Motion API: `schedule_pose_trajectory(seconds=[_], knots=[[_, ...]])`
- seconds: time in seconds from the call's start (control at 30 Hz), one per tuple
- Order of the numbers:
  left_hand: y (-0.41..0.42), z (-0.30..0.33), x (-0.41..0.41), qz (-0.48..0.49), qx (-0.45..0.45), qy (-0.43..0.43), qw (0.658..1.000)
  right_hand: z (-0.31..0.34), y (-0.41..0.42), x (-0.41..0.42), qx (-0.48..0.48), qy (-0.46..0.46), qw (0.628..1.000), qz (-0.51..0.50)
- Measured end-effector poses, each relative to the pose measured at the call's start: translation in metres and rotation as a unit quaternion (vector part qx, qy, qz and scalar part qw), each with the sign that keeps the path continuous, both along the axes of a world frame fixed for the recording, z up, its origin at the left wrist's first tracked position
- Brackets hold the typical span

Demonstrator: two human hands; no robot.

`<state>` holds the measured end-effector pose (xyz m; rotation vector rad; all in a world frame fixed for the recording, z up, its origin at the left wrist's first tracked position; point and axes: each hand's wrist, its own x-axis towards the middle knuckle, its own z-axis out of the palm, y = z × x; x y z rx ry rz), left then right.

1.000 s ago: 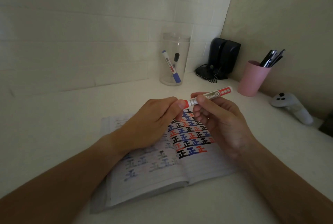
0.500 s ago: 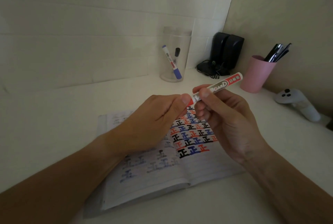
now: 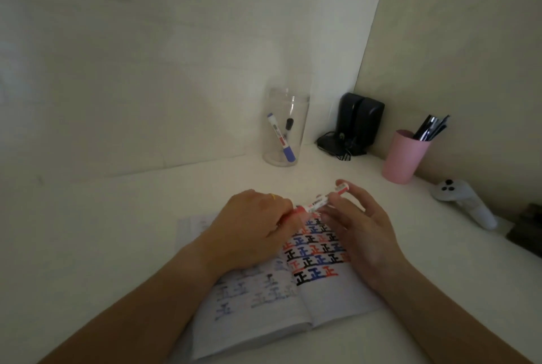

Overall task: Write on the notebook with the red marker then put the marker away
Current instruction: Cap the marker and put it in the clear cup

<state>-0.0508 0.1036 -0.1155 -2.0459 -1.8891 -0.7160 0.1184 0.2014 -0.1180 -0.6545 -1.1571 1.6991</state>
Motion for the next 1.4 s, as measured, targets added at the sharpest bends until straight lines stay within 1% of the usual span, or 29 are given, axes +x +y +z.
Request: schedule_pose_trajectory(seconds=[0.07, 0.13, 0.2, 0.27, 0.37, 0.47, 0.53, 0.7, 0.77, 0.8, 0.9, 1.07, 1.23, 1.33, 1.4], knots=[[-0.001, 0.004, -0.005, 0.036, 0.0, -0.02, 0.999, 0.008, -0.001, -0.004, 0.015, -0.036, 0.999, -0.028], [-0.001, 0.006, -0.018, 0.111, 0.041, -0.054, 0.991, 0.029, 0.004, -0.014, 0.082, -0.052, 0.992, -0.078], [-0.002, 0.005, -0.033, 0.179, 0.092, -0.061, 0.978, 0.062, 0.016, -0.03, 0.159, -0.031, 0.979, -0.126], [-0.001, 0.003, -0.043, 0.211, 0.118, -0.055, 0.969, 0.096, 0.034, -0.052, 0.231, -0.023, 0.958, -0.171], [0.001, 0.002, -0.046, 0.223, 0.138, -0.04, 0.964, 0.132, 0.063, -0.091, 0.33, -0.047, 0.91, -0.248], [0.004, 0.0, -0.046, 0.224, 0.142, -0.041, 0.963, 0.145, 0.093, -0.128, 0.411, -0.142, 0.846, -0.31], [0.005, -0.002, -0.047, 0.222, 0.132, -0.04, 0.965, 0.144, 0.112, -0.144, 0.449, -0.219, 0.802, -0.327], [0.008, -0.004, -0.046, 0.211, 0.114, -0.038, 0.97, 0.123, 0.135, -0.164, 0.491, -0.417, 0.703, -0.302], [0.008, -0.004, -0.046, 0.214, 0.111, -0.039, 0.97, 0.116, 0.138, -0.168, 0.496, -0.471, 0.672, -0.283], [0.008, -0.004, -0.045, 0.215, 0.11, -0.039, 0.97, 0.113, 0.139, -0.17, 0.499, -0.486, 0.663, -0.276], [0.009, -0.004, -0.043, 0.213, 0.111, -0.032, 0.97, 0.109, 0.14, -0.174, 0.508, -0.51, 0.644, -0.258], [0.01, -0.005, -0.044, 0.209, 0.11, -0.027, 0.971, 0.108, 0.137, -0.172, 0.507, -0.518, 0.648, -0.234], [0.009, -0.004, -0.045, 0.197, 0.116, -0.026, 0.973, 0.11, 0.106, -0.147, 0.53, -0.476, 0.658, -0.247], [0.008, -0.001, -0.042, 0.177, 0.11, -0.014, 0.978, 0.096, 0.074, -0.112, 0.559, -0.452, 0.654, -0.235], [0.009, 0.002, -0.038, 0.165, 0.107, -0.004, 0.981, 0.08, 0.048, -0.083, 0.566, -0.439, 0.663, -0.219]])
